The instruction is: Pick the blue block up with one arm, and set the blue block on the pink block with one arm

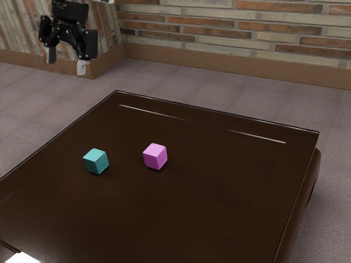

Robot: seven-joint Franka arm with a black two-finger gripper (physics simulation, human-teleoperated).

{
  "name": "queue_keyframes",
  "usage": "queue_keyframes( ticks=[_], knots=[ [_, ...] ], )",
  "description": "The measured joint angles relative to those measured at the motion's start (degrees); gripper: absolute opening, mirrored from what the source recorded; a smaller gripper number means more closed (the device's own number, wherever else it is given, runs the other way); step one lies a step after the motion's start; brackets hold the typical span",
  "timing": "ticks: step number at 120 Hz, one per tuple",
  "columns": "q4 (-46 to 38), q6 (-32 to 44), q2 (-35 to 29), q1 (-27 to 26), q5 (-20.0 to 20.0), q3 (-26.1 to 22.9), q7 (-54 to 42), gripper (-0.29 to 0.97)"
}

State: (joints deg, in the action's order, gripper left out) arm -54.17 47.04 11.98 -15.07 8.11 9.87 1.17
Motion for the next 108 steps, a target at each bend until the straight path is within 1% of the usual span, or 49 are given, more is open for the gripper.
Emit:
queue_keyframes(
  ticks=[9, 17, 21, 42, 52, 63, 69, 83, 98, 108],
  knots=[
    [-1.3, 9.9, 0.0, -0.8, 1.4, -0.1, 0.4, 0.68],
    [-1.8, 16.4, -0.2, -4.1, 2.0, -0.2, 1.0, 0.68],
    [-3.0, 18.8, -0.2, -4.6, 2.2, 0.0, 1.4, 0.68],
    [-7.1, 25.5, 1.7, 2.0, 3.0, 0.3, 1.9, 0.68],
    [-12.8, 27.9, 1.7, 4.1, 4.6, 0.6, 1.8, 0.68],
    [-28.2, 34.1, -2.2, 5.3, 3.9, 4.1, 1.3, 0.68],
    [-33.6, 37.6, -2.4, 6.6, 3.1, 5.1, 1.1, 0.68],
    [-40.6, 45.4, -0.9, 8.6, 1.3, 6.0, 0.6, 0.68],
    [-43.0, 55.3, 3.5, 9.2, -0.6, 6.1, -0.3, 0.68],
    [-47.2, 62.3, 5.1, 10.5, -2.4, 6.1, -1.0, 0.68]
  ],
)
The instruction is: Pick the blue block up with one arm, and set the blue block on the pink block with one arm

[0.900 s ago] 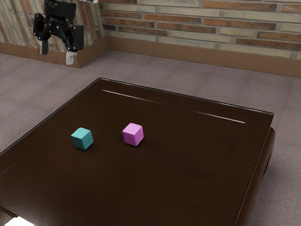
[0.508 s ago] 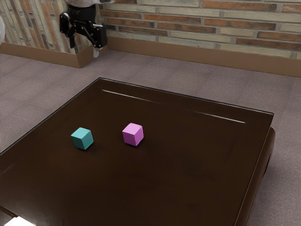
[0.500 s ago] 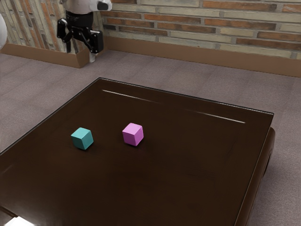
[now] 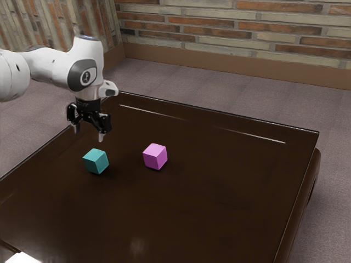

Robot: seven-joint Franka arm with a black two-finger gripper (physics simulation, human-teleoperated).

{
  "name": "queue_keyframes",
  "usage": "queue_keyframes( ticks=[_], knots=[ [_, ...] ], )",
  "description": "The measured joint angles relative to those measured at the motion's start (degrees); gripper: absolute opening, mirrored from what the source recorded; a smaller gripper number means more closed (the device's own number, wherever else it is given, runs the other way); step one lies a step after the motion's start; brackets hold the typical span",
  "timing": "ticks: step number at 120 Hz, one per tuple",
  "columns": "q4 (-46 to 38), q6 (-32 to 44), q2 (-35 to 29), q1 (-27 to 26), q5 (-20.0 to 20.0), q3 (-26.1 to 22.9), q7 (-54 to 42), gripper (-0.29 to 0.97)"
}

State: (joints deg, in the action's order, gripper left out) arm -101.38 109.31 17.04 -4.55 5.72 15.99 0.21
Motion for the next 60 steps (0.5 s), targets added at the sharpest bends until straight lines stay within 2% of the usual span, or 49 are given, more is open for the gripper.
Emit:
queue_keyframes(
  ticks=[12, 27, 42, 53, 60],
  knots=[
    [-2.5, 6.9, 2.2, 1.6, -1.9, 0.0, -0.9, 0.68],
    [-0.7, 13.4, 7.0, 3.5, -3.7, -0.4, -2.9, 0.68],
    [0.6, 17.1, 10.4, 5.2, -5.2, -1.8, -6.1, 0.68],
    [-1.5, 18.7, 10.9, 5.2, -6.2, -1.8, -8.3, 0.71],
    [-3.2, 19.4, 10.9, 5.7, -6.7, -1.3, -9.5, 0.68]
  ],
)
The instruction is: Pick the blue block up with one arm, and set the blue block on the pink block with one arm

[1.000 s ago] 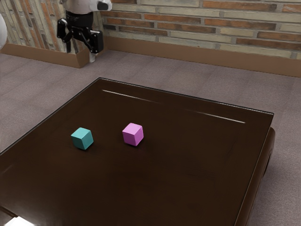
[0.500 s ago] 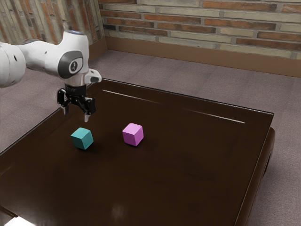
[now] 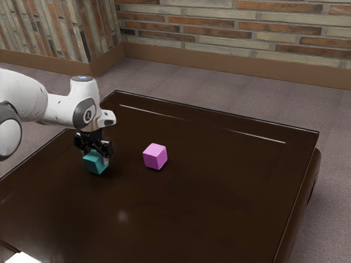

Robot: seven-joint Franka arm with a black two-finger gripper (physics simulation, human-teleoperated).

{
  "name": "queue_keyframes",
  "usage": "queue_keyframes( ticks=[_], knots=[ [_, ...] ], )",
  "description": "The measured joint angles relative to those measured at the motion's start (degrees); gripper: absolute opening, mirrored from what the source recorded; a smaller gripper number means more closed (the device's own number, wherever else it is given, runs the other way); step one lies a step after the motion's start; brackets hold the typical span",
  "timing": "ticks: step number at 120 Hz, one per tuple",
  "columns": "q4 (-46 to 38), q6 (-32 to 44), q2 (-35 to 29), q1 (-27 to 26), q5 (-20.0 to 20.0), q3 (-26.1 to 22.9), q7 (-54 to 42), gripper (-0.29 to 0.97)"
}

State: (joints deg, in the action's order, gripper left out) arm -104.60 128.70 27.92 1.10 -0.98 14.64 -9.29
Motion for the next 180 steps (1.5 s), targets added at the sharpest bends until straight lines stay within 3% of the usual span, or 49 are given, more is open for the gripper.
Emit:
queue_keyframes(
  ticks=[27, 42, 65, 76, 90, 98, 118, 132, 150, 180],
  knots=[
    [1.3, 2.5, 2.8, 0.8, -1.2, 0.1, -3.5, 0.68],
    [1.6, 3.5, 3.8, 0.6, -2.7, -0.2, -4.5, 0.58],
    [1.2, 4.2, 3.6, 0.6, -3.6, -0.1, -5.4, 0.53],
    [1.3, 4.0, 2.1, 0.4, -3.4, -0.2, -5.9, 0.42],
    [2.2, 1.9, -0.2, 0.3, -3.0, -0.4, -6.2, 0.39],
    [6.5, -1.0, -0.8, 0.6, -3.5, -1.6, -6.4, 0.38],
    [18.3, -6.9, 2.8, 0.9, -9.4, -4.1, -6.6, 0.38],
    [20.8, -9.0, 3.3, 0.0, -12.5, -5.1, -6.5, 0.37],
    [22.2, -11.5, 2.5, -1.6, -12.8, -5.3, -6.3, 0.37],
    [26.2, -13.2, 7.2, -2.5, -13.0, -6.7, -5.4, 0.37]
  ],
)
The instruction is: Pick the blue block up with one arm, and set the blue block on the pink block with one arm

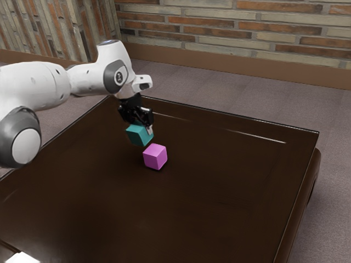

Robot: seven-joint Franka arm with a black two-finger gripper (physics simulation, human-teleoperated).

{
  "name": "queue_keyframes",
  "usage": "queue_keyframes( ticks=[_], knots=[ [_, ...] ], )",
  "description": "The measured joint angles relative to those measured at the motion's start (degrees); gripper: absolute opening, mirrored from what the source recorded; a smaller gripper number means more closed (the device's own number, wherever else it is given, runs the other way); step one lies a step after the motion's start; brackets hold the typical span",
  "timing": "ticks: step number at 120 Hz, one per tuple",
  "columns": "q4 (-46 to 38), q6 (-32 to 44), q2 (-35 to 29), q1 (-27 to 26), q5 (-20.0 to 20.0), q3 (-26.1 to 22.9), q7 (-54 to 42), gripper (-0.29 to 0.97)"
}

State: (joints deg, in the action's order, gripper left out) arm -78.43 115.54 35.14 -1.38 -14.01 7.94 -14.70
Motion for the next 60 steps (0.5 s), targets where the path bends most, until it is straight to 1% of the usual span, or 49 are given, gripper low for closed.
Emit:
queue_keyframes(
  ticks=[21, 48, 60],
  knots=[
    [3.1, -0.4, 2.8, -0.1, 0.0, -1.0, 0.6, 0.37],
    [2.7, -1.0, 3.3, -0.9, 0.5, -1.9, 2.2, 0.37],
    [2.5, -1.3, 3.4, -0.9, 0.5, -1.8, 2.7, 0.47]
  ],
)
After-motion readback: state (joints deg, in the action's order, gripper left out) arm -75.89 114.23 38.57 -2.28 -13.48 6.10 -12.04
